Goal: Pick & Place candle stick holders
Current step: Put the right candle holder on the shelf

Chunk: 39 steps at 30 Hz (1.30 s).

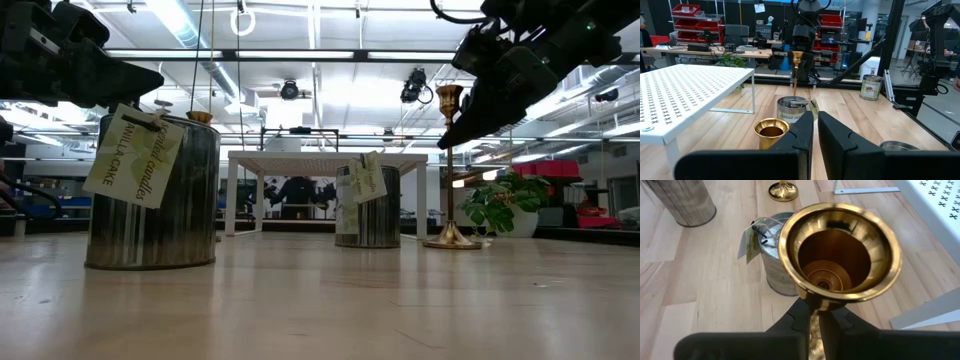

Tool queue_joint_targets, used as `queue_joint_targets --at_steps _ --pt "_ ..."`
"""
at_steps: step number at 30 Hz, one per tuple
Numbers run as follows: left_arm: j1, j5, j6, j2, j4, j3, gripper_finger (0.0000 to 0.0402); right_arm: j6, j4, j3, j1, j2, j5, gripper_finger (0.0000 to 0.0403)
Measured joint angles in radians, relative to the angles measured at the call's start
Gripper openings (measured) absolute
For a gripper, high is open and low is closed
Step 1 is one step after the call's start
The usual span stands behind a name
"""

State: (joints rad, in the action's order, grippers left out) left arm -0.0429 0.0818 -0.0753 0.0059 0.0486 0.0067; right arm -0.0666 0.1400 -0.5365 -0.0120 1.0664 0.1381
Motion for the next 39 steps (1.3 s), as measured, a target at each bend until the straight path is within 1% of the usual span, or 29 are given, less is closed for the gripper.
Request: queue_joint_targets --at_steps 11,18,23,33,39 --pt "0.000 0.000 0.000 0.000 0.000 0.000 0.0032 0.004 0.001 -0.002 0.000 -0.006 0.000 0.0015" --pt "0.000 0.000 0.000 0.000 0.000 0.000 0.0032 0.011 0.024 -0.053 0.000 -0.006 0.000 0.0014" --pt "0.000 0.000 0.000 0.000 0.000 0.000 0.0032 0.019 0.130 -0.136 0.000 -0.011 0.001 0.0014" --pt "0.000 0.000 0.000 0.000 0.000 0.000 0.0032 0.024 0.334 -0.363 0.023 -0.012 -0.007 0.0014" --pt "0.000 0.000 0.000 0.000 0.000 0.000 0.0032 0.017 0.432 -0.500 0.047 -0.012 -0.052 0.0013"
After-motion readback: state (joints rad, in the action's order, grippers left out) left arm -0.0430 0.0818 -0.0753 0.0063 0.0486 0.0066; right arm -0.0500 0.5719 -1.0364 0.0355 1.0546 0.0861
